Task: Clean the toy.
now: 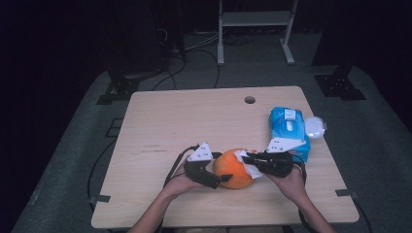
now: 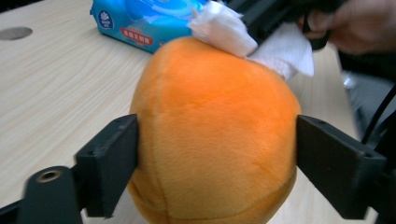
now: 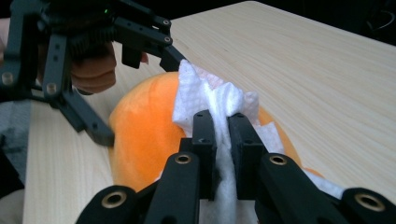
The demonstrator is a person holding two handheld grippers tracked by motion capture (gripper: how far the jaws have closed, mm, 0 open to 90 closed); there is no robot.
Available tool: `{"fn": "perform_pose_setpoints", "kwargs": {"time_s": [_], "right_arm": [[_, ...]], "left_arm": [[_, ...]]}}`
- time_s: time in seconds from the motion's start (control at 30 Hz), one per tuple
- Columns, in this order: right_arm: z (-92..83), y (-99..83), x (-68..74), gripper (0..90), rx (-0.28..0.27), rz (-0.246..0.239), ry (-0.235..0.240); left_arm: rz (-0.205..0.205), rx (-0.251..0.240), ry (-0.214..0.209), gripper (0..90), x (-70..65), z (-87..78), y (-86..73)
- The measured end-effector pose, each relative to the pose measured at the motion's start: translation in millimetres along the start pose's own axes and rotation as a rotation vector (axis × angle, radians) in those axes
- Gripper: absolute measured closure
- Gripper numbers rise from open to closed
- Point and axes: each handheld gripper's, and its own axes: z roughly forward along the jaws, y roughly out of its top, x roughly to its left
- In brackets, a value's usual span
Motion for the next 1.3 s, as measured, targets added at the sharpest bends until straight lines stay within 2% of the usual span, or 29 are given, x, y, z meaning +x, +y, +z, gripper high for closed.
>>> {"fn": "perform_pose_setpoints", "kwargs": {"time_s": [0.1, 0.17, 0.27, 0.37, 0.43, 0.57, 0.67, 0.73, 0.8, 0.87, 0.93, 1.03, 1.13, 1.2, 1.3], "right_arm": [[-1.4, 2.0, 3.7, 81.3, -0.007, -0.008, -0.019], [-1.1, 7.4, 13.0, 81.4, -0.008, -0.055, -0.032], [5.0, 16.2, 29.7, 81.3, -0.019, -0.111, 0.009], [15.7, 21.4, 43.4, 81.3, -0.001, -0.147, 0.05], [21.8, 21.9, 47.9, 81.5, 0.016, -0.166, 0.046], [15.5, 20.5, 37.8, 81.6, 0.002, -0.136, 0.007], [4.4, 15.1, 23.2, 81.5, -0.007, -0.087, -0.037], [-0.1, 8.3, 14.8, 81.5, -0.011, -0.048, -0.035], [-1.1, 3.1, 10.7, 81.5, -0.016, -0.024, -0.021], [-1.3, 2.2, 10.1, 81.4, -0.017, -0.027, -0.022], [0.0, 2.9, 10.6, 81.4, -0.018, -0.027, -0.022], [3.3, 4.4, 12.0, 81.3, -0.014, -0.037, -0.027], [3.2, 8.5, 18.7, 81.3, -0.011, -0.052, -0.028], [6.6, 12.4, 27.9, 81.3, -0.014, -0.084, -0.015], [17.9, 16.6, 45.2, 81.3, 0.003, -0.122, 0.03]], "left_arm": [[0.022, 0.008, 0.02, 24.6, -3.4, 1.4, 1.1], [0.031, 0.014, 0.029, 25.5, -6.1, 2.4, 2.3], [0.061, 0.026, 0.036, 25.5, -13.7, 6.4, 5.7], [0.123, 0.058, 0.042, 25.5, -23.3, 8.8, 8.6], [0.147, 0.075, 0.049, 25.5, -26.1, 9.0, 8.0], [0.127, 0.083, 0.039, 25.8, -21.0, 7.9, 3.9], [0.101, 0.081, 0.032, 25.8, -16.4, 6.3, -0.2], [0.09, 0.075, 0.02, 25.0, -14.7, 5.6, -1.0], [0.065, 0.057, -0.001, 19.7, -12.7, 4.5, 1.2], [0.014, 0.022, -0.018, 14.4, -9.3, 3.0, 3.2], [0.002, 0.022, -0.005, 15.4, -7.4, 3.7, 3.1], [0.003, 0.027, 0.002, 24.6, -6.7, 5.2, -0.1], [0.021, 0.034, 0.012, 27.1, -10.3, 5.2, 1.8], [0.039, 0.041, 0.012, 27.3, -14.0, 6.5, 3.6], [0.109, 0.07, 0.02, 27.3, -22.9, 9.0, 6.7]]}}
